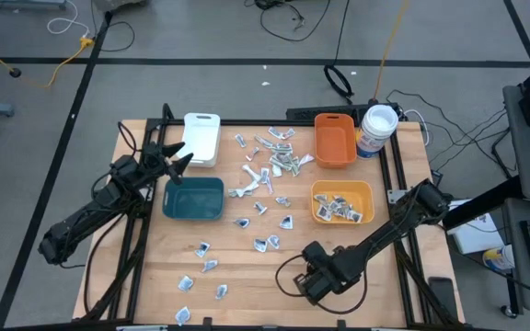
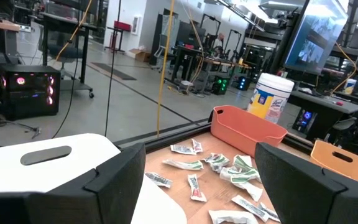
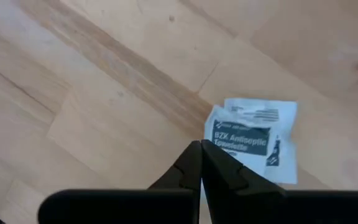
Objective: Pick & Place First Aid Supplies
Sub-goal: Put the antiseptic towelette into the yellow bin
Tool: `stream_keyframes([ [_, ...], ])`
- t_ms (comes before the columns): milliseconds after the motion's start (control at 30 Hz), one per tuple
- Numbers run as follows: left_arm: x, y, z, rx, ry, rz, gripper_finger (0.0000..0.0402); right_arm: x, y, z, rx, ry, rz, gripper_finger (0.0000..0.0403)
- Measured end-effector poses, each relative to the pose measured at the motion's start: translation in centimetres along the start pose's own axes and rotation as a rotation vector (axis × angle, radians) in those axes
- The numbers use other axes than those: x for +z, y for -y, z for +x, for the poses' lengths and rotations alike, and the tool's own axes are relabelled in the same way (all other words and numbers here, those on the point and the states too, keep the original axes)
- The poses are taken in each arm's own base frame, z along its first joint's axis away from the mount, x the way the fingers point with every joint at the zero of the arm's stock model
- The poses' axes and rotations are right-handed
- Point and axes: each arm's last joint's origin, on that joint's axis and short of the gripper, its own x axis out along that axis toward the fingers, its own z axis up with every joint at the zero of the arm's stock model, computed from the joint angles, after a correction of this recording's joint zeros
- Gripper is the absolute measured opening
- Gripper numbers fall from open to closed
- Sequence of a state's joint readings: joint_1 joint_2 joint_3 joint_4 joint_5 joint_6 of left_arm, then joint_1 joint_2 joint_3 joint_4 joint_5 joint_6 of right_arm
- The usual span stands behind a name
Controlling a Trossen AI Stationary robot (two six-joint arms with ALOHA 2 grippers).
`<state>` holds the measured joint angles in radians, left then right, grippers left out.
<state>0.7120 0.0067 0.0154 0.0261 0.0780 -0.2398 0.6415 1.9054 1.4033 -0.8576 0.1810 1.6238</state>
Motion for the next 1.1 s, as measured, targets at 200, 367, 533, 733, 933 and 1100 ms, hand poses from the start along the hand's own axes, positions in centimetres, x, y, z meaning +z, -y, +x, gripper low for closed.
stream_keyframes([
  [200,0.0,0.0,0.0,0.0,0.0,0.0,0.0306,0.0,-0.1,0.0,0.008,-0.001,-0.038,0.0018],
  [367,0.0,0.0,0.0,0.0,0.0,0.0,0.0306,0.0,0.6,0.0,-0.056,0.003,-0.039,0.0084],
  [533,0.0,0.0,0.0,0.0,0.0,0.0,0.0305,0.0,1.7,0.0,-0.166,0.011,-0.006,0.0148],
  [733,0.0,0.0,0.0,0.0,0.0,0.0,0.0306,-0.2,2.1,1.2,-0.14,-0.025,-0.044,0.0164],
  [933,0.0,0.0,0.0,0.0,0.0,0.0,0.0306,-0.2,2.1,2.2,-0.088,-0.023,-0.043,0.0145],
  [1100,0.0,0.0,0.0,0.0,0.0,0.0,0.0306,-0.2,2.2,2.5,-0.08,-0.023,-0.053,0.0108],
])
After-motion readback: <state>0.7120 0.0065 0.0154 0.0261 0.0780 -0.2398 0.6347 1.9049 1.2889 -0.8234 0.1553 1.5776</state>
